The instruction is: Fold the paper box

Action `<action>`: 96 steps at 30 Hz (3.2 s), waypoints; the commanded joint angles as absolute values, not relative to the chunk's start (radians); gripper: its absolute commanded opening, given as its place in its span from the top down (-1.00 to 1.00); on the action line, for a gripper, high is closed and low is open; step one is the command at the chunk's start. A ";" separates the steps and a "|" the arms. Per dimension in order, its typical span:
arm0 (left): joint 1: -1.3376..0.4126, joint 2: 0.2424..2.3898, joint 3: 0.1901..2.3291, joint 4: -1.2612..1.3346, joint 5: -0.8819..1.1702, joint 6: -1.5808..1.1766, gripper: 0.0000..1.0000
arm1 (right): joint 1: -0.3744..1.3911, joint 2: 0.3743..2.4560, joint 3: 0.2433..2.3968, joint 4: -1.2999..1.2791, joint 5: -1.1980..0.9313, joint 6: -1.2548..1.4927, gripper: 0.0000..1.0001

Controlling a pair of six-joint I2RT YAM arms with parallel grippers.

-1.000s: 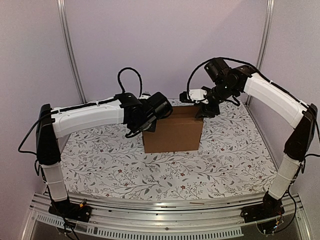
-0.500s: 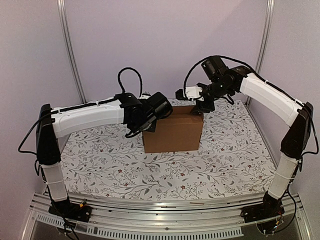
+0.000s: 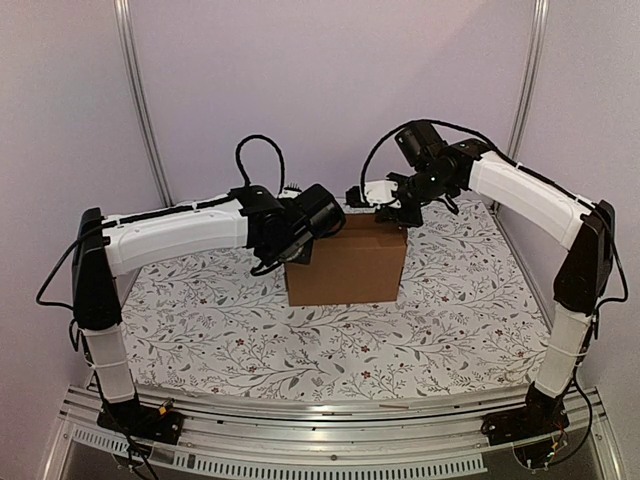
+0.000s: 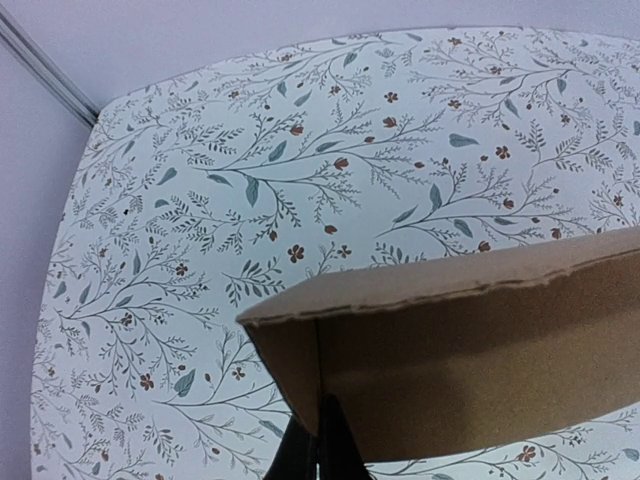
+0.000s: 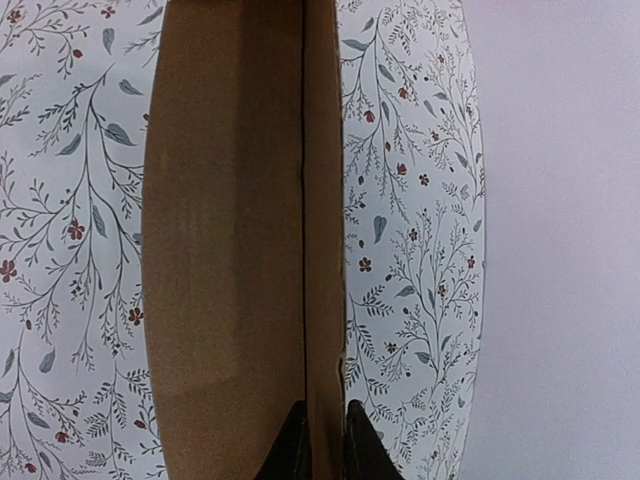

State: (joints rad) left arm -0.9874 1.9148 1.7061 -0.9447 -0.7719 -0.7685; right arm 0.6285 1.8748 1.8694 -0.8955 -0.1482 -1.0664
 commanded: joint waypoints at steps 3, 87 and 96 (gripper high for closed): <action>-0.999 1.941 1.676 -1.021 -0.676 -0.750 1.00 | 0.662 1.825 1.762 -0.831 -0.112 -1.097 0.83; -0.750 1.655 1.398 -0.486 -0.277 -0.616 0.46 | 0.443 1.676 1.880 -0.915 -0.348 -0.260 -0.59; -0.750 1.651 1.401 -0.493 -0.273 -0.617 0.46 | 0.240 1.966 1.879 -1.010 -0.840 0.220 -0.49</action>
State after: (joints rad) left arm -0.7639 1.6371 1.4017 -0.4461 -0.2951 -0.6186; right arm 0.2394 1.8580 1.9526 -0.9195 -0.5900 -0.0212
